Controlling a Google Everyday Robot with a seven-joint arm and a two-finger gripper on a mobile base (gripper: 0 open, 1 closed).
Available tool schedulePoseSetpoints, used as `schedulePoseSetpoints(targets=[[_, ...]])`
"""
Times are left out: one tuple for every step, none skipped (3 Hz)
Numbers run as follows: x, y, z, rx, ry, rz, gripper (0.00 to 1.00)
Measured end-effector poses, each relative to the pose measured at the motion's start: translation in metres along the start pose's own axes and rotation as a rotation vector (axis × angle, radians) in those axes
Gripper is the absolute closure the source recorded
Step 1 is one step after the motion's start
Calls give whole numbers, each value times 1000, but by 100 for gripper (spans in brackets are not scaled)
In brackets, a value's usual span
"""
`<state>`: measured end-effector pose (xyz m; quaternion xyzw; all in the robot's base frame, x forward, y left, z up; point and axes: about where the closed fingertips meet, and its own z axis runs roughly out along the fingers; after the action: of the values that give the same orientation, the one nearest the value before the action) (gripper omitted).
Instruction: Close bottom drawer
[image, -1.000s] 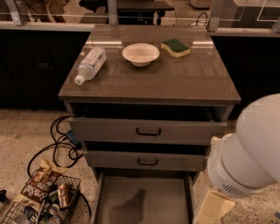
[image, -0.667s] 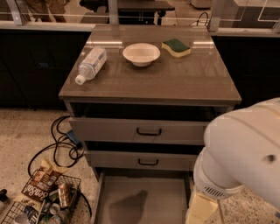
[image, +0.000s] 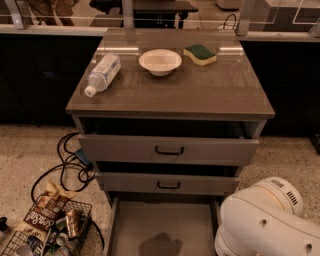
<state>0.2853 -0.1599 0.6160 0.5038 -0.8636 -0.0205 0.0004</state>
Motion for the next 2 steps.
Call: schedulePoseSetpoints(targets=[[12,23,41,-44,-30,91,0],[23,53,87,-101,-98,211,0]])
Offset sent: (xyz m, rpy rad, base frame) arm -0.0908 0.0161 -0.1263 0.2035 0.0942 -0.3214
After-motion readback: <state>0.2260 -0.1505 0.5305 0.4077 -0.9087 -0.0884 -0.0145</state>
